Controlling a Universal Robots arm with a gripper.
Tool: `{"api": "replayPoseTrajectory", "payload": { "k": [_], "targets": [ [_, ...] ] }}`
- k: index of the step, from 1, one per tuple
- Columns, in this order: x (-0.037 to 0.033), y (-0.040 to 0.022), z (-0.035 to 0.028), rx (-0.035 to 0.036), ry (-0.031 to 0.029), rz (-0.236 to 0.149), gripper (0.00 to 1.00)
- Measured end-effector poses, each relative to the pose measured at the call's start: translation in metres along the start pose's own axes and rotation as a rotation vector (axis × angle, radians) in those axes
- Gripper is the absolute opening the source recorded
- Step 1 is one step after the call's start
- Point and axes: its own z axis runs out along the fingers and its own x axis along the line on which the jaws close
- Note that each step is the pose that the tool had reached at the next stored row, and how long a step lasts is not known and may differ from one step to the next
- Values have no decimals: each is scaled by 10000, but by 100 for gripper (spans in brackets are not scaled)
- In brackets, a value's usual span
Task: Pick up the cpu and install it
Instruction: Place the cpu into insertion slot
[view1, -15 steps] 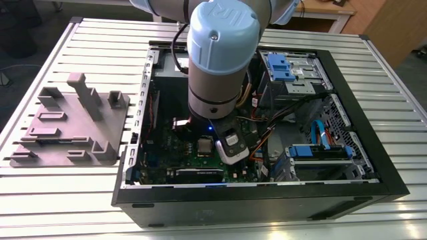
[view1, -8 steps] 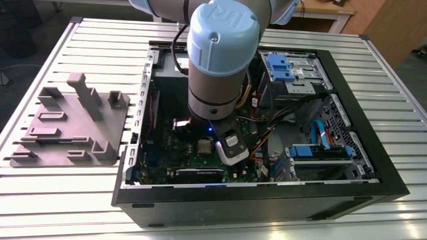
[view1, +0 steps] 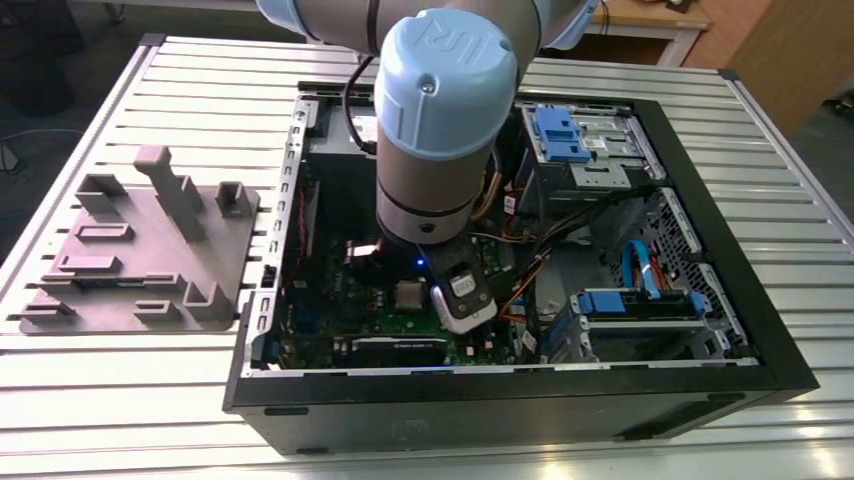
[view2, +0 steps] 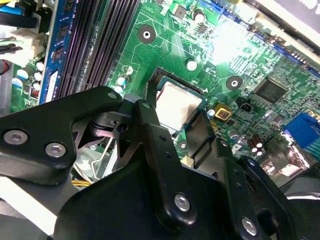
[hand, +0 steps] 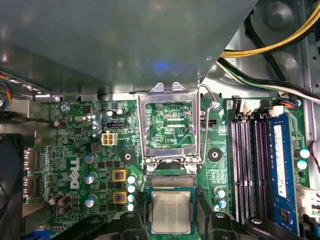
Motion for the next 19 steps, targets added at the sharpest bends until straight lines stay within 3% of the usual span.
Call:
{"api": "replayPoseTrajectory", "payload": {
  "k": [19],
  "targets": [
    [-23, 29, 40, 1, 3, -29, 47]
  ]
}}
